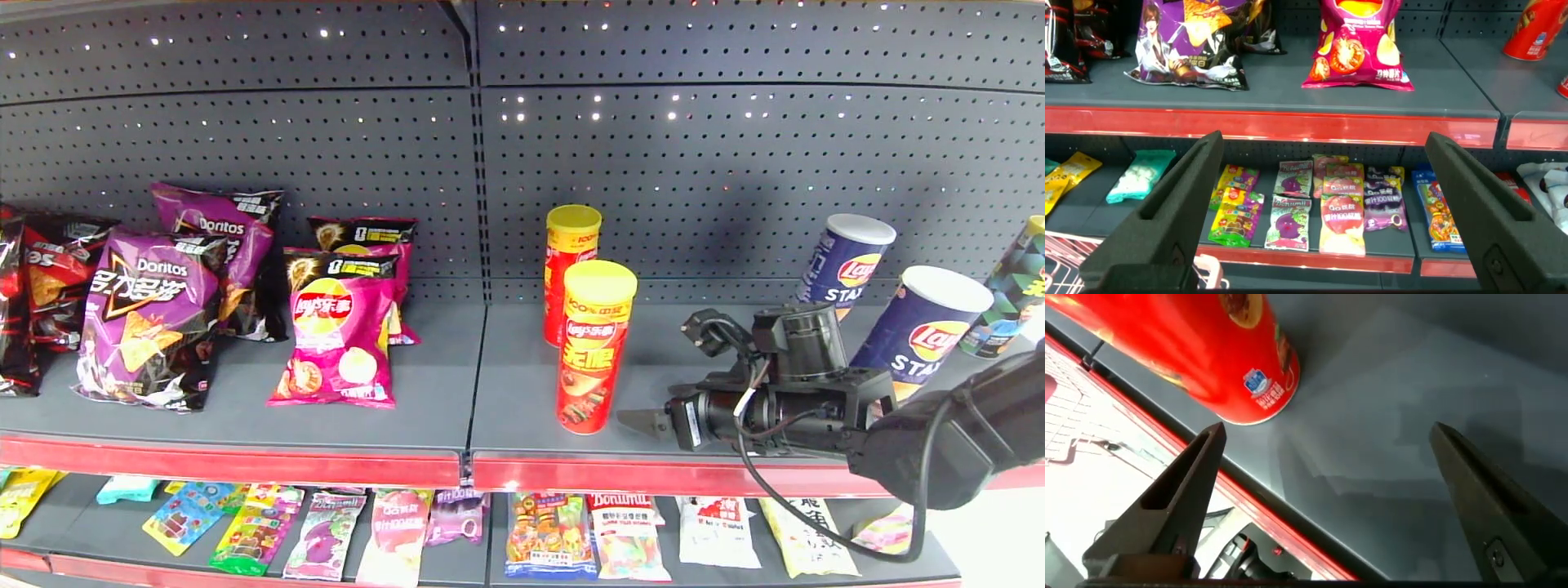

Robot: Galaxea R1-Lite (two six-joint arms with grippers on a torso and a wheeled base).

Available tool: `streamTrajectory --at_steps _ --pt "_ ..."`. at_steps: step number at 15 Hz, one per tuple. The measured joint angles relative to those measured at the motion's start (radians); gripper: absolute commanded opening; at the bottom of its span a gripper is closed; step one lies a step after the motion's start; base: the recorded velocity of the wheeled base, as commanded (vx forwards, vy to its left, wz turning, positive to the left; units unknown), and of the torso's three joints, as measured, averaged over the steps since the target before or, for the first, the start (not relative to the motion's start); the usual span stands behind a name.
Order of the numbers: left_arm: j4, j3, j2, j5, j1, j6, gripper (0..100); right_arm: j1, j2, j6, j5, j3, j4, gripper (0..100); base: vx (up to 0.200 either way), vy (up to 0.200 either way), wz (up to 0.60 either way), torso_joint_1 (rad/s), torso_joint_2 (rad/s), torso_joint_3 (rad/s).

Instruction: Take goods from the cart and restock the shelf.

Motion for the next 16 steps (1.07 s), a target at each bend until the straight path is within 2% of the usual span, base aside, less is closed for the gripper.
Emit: streamTrajectory --at_steps 16 --pt "0.000 0.000 0.000 0.000 0.000 0.001 100 0.010 0.047 0.000 -0.008 -0.050 0.000 100 0.000 0.000 0.00 0.000 0.00 0.000"
